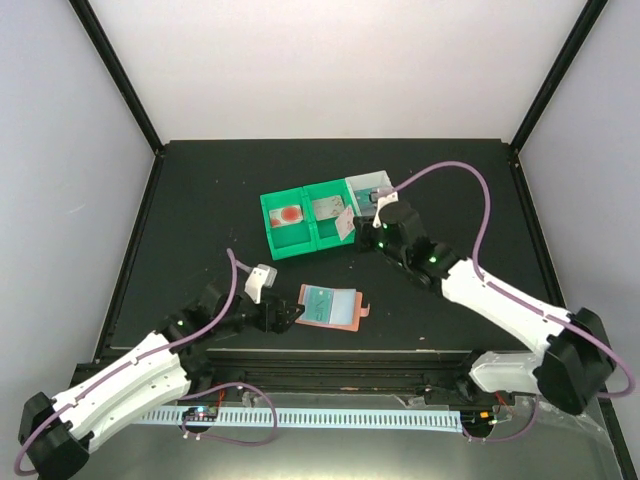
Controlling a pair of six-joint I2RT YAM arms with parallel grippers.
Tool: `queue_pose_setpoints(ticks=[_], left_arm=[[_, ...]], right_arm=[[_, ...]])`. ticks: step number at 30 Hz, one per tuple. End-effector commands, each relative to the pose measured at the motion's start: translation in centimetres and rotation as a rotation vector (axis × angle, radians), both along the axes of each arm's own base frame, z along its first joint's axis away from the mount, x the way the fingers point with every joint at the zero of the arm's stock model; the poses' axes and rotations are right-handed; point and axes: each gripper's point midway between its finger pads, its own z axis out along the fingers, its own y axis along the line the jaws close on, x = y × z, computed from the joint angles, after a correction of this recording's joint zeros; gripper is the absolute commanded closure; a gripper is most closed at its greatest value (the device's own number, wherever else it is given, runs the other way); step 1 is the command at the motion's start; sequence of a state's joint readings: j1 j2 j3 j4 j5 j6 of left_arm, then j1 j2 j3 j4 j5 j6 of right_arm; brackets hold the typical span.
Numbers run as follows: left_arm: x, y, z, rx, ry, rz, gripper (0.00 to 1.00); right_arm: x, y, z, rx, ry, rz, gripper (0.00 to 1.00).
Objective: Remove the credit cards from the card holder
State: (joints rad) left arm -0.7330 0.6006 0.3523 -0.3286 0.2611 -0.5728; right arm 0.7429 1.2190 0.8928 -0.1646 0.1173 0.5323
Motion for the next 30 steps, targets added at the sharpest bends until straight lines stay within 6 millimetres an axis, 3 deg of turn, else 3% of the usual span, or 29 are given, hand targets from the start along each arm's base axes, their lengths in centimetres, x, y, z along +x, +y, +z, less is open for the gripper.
queue_pose_setpoints(ticks=[1,6,10,15,26,30], left_arm=[[0.8,-0.1,-0.3,0.006,-0.007,0.022,0.01],[0.7,-0.5,-0.9,-0.003,0.031,0.018,0.01],[0.0,-1.4,-0.8,-0.061,0.046,-0.031,0.01],[-0.1,-1.2,-0.6,-0.060,0.040,-0.028,0.01],[0.0,-0.9,0.4,-0.080,0.009,-0.014,0.01],[-0.1,-0.9,0.3,-0.080,0.014,-0.015,0.01]], right_arm=[[4.2,0.4,2.4,0.057,-0.089,-0.109,0.99],[8.0,2.1,1.6,0.039,-0.086,-0.145,0.99],[10.6,3.5,-0.5,0.009,-0.046,-0.175,0.99],[13.3,4.7,-2.7,0.023,0.001,-0.192,0.99],[16.3,6.1,-8.4,-0.002,0.137,-0.187,0.99],[16.6,6.2,-9.3,0.007,0.150,-0.190,0.99]])
